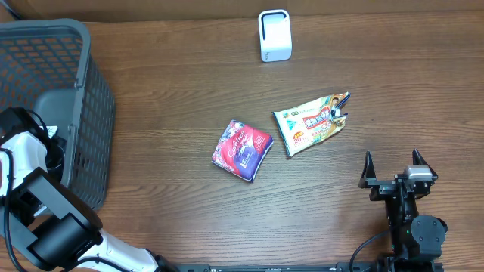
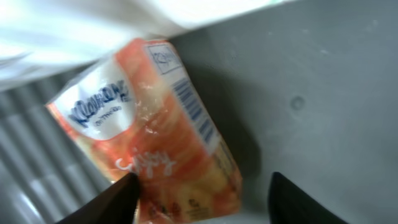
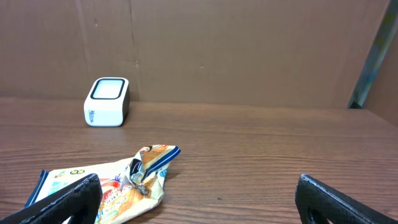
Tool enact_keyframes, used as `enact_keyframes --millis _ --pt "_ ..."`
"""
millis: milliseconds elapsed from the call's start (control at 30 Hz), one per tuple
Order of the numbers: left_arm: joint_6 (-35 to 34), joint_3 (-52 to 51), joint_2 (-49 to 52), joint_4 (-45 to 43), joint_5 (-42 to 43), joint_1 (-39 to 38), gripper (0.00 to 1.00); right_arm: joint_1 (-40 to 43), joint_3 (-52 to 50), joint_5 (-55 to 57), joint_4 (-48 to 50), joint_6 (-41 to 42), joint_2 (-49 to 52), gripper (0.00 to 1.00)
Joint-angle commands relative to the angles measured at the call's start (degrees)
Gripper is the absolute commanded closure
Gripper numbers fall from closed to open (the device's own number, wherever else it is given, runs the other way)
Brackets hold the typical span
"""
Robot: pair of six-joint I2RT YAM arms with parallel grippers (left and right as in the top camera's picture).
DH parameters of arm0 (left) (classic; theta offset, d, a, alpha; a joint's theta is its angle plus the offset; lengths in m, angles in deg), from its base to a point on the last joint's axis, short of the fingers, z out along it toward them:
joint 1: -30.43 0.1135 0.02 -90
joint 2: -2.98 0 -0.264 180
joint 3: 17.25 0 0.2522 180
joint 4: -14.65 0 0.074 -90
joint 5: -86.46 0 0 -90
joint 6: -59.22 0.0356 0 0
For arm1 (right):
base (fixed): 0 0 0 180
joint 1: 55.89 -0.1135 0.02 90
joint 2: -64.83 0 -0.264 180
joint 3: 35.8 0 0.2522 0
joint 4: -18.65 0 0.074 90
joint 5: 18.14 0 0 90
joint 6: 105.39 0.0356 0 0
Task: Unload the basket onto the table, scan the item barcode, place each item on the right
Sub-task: 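Reach the left gripper into the basket and grasp the orange Kleenex box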
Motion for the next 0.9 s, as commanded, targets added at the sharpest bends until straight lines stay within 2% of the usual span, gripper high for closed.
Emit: enact_keyframes --millis 0,33,167,233,400,567,733,867 --pt "-0.57 -1.81 -0.11 -0.48 -5.60 -0.07 0.51 0.26 -0.59 0.11 0.33 0.17 -0.46 0.00" --pt "-0.17 -1.81 -0.11 -0.46 -6.29 -0.07 0.59 0.26 -0.59 0.11 0.33 0.17 -0.46 0.00" --pt "1.79 -1.81 -0.11 -0.37 -6.47 -0.07 0.78 0.26 -0.59 0.11 0.33 0.17 -0.46 0.00" --pt "1.79 -1.81 -0.11 -0.24 -6.45 -0.07 0.96 0.26 -0.59 0.11 0.33 0.17 -0.46 0.00" --pt "1.77 0.83 -0.13 2.75 -6.19 -0.07 0.96 0.26 -0.59 0.11 0.33 0.17 -0.46 0.00" --pt "1.75 11.65 -0.81 10.80 -3.91 -0.09 0.96 0.26 -0.59 0.11 0.33 0.17 -0.46 0.00" --pt "1.75 26.62 -3.32 17.88 3.91 -0.48 0.96 0.26 -0.59 0.11 0.33 0.17 -0.46 0.00" --pt "1.79 35.56 -7.17 19.96 12.61 -1.95 0.96 0.26 -0.59 0.11 0.33 0.17 -0.46 0.00"
